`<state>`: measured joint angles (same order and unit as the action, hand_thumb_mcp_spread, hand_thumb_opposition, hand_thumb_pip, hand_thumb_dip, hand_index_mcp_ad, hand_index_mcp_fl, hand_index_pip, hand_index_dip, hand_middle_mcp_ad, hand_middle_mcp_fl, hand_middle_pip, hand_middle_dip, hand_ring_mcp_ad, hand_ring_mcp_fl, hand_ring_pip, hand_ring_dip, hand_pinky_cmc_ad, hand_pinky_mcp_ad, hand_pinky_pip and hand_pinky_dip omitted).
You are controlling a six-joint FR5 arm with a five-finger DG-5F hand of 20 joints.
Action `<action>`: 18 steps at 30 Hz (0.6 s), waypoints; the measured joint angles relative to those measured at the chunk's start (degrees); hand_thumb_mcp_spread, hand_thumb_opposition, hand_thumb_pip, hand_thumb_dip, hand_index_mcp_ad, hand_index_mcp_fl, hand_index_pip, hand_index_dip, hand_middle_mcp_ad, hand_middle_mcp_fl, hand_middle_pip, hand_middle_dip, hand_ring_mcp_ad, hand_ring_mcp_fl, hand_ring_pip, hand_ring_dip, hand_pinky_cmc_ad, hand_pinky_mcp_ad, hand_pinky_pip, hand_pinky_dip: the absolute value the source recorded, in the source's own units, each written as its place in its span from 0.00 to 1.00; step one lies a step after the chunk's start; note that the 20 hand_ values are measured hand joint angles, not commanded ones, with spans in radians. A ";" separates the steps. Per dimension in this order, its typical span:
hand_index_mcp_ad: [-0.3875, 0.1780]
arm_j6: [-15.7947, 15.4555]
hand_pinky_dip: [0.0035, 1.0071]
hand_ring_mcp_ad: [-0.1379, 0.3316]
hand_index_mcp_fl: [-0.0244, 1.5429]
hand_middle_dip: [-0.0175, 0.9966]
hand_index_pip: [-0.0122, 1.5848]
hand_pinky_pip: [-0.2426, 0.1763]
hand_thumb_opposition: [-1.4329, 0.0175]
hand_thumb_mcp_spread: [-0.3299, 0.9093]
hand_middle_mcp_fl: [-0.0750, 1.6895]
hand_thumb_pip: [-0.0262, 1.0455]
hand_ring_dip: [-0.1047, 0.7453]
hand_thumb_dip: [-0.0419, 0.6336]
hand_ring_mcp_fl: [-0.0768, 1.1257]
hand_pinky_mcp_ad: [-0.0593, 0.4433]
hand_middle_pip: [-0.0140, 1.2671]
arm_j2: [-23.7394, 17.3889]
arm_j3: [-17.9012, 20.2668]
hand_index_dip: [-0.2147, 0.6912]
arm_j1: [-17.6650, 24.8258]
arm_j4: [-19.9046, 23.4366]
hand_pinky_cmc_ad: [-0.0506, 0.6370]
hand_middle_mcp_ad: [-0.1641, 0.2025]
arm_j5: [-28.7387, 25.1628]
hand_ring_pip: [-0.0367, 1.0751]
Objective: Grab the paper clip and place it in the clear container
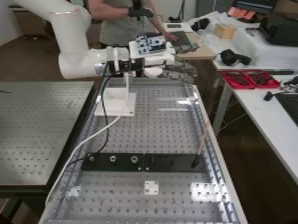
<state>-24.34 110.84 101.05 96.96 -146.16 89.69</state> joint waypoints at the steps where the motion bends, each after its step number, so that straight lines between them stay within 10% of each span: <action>1: 0.43 -0.22 0.42 0.47 0.03 0.61 0.11 0.49 0.44 0.54 0.26 0.59 0.58 0.53 0.20 0.70 0.29 -0.59 0.23 0.03 -0.08 -0.20 0.60 0.56 -0.25 0.19; 18: 0.44 -10.41 0.50 0.54 0.26 0.61 0.07 0.40 0.46 0.52 0.26 0.44 0.49 0.39 0.13 0.77 0.10 -17.59 5.94 0.17 -2.51 -9.14 0.64 0.60 -10.41 0.15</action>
<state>-34.76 93.24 107.00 94.44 -155.29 79.28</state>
